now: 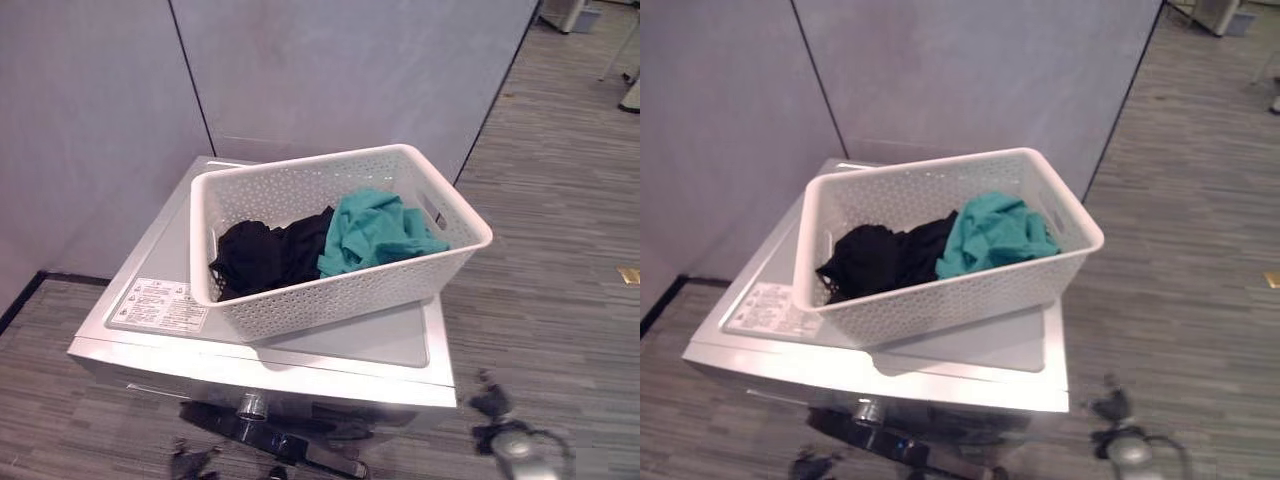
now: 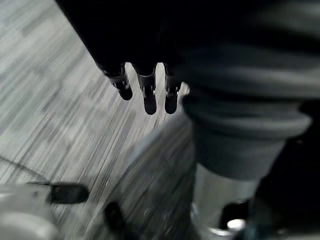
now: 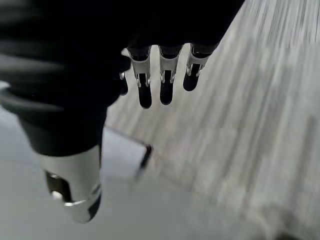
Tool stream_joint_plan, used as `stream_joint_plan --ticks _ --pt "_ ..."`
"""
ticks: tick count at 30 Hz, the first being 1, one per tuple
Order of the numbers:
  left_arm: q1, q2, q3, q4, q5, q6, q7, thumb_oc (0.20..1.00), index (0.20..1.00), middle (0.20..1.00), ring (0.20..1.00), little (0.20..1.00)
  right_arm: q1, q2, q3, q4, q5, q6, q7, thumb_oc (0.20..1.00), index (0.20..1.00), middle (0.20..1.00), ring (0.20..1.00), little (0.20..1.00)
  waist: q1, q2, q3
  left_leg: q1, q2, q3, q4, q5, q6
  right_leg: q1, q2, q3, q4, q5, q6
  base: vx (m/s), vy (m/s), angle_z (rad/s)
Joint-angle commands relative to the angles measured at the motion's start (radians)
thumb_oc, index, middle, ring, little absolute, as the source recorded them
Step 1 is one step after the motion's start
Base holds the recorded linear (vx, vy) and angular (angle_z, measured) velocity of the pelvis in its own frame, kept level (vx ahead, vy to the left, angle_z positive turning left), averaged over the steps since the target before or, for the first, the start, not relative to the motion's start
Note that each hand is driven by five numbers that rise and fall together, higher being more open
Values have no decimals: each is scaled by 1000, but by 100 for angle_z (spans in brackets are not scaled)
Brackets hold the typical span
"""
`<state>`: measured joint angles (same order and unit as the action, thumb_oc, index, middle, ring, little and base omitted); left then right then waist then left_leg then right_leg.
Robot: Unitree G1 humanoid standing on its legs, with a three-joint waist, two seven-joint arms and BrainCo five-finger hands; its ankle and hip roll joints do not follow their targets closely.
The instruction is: Grab the laundry basket,head to the washer,open it,put in the laundry and shut it.
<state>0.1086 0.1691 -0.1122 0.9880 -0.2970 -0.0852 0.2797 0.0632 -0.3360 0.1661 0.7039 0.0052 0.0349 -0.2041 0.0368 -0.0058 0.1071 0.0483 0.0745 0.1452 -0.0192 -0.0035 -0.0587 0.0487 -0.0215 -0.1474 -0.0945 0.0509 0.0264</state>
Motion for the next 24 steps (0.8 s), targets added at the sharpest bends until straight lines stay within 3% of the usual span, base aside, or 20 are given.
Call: stream_joint_plan --ticks 1,7,9,10,12,17,18,20,23,24 --pt "-32 41 23 17 51 -27 -11 1000 1000 1000 1000 1000 -40 -34 -4 -8 -11 -22 -43 1000 1000 1000 1000 1000 1 -26 4 -30 12 0 88 -65 8 16 -74 -31 36 -80 73 -76 -89 -7" --pt "-32 27 0 18 37 -39 -12 1000 1000 1000 1000 1000 -123 -2 125 108 -31 -11 -25 1000 1000 1000 1000 1000 34 -14 21 -36 41 70 109 -57 -8 -2 -65 -8 7 -67 75 -92 -69 -17" --pt "-66 26 -10 24 19 -51 -2 1000 1000 1000 1000 1000 -170 -2 176 178 -64 0 -31 1000 1000 1000 1000 1000 48 -18 42 -93 47 77 152 -32 -28 -23 -77 -20 7 -63 75 -218 -78 -30" --pt "-68 26 -9 25 19 -51 -2 1000 1000 1000 1000 1000 -172 -2 176 179 -64 -1 -31 1000 1000 1000 1000 1000 46 -18 40 -99 47 74 157 -33 -28 -26 -77 -22 7 -62 75 -299 -106 -35" --pt "-127 20 -33 52 32 -52 1 1000 1000 1000 1000 1000 -182 -6 200 202 -59 4 -25 1000 1000 1000 1000 1000 23 -36 66 -107 73 100 319 -72 -32 -79 -109 -76 7 -24 74 -345 -133 7" --pt "-151 6 -70 75 75 -40 -17 1000 1000 1000 1000 1000 -159 6 197 229 -46 4 -20 1000 1000 1000 1000 1000 -29 -22 47 5 87 86 469 -89 -55 -111 -105 -165 7 -15 63 -184 -44 58" --pt "-169 0 -83 86 94 -34 -23 1000 1000 1000 1000 1000 -148 10 192 228 -40 5 -13 1000 1000 1000 1000 1000 -59 -7 29 85 78 61 435 -80 -70 -138 -102 -199 7 -1 64 -265 94 65" --pt "-193 -14 -120 91 137 -25 -31 1000 1000 1000 1000 1000 -121 9 186 226 -42 4 -8 1000 1000 1000 1000 1000 -106 25 9 164 58 59 263 -163 -54 -193 -113 -242 18 27 83 -311 196 95" --pt "-240 -17 -171 83 167 -19 -53 1000 1000 1000 1000 1000 -124 19 181 233 -51 12 -4 1000 1000 1000 1000 1000 -125 5 17 178 -22 52 94 -271 8 -266 -176 -245 31 88 120 -351 247 121" --pt "-242 -14 -172 77 172 -20 -53 1000 1000 1000 1000 1000 -123 16 185 204 -62 14 1 1000 1000 1000 1000 1000 -126 2 27 182 -38 47 72 -264 18 -287 -188 -236 58 95 127 -487 270 -6"
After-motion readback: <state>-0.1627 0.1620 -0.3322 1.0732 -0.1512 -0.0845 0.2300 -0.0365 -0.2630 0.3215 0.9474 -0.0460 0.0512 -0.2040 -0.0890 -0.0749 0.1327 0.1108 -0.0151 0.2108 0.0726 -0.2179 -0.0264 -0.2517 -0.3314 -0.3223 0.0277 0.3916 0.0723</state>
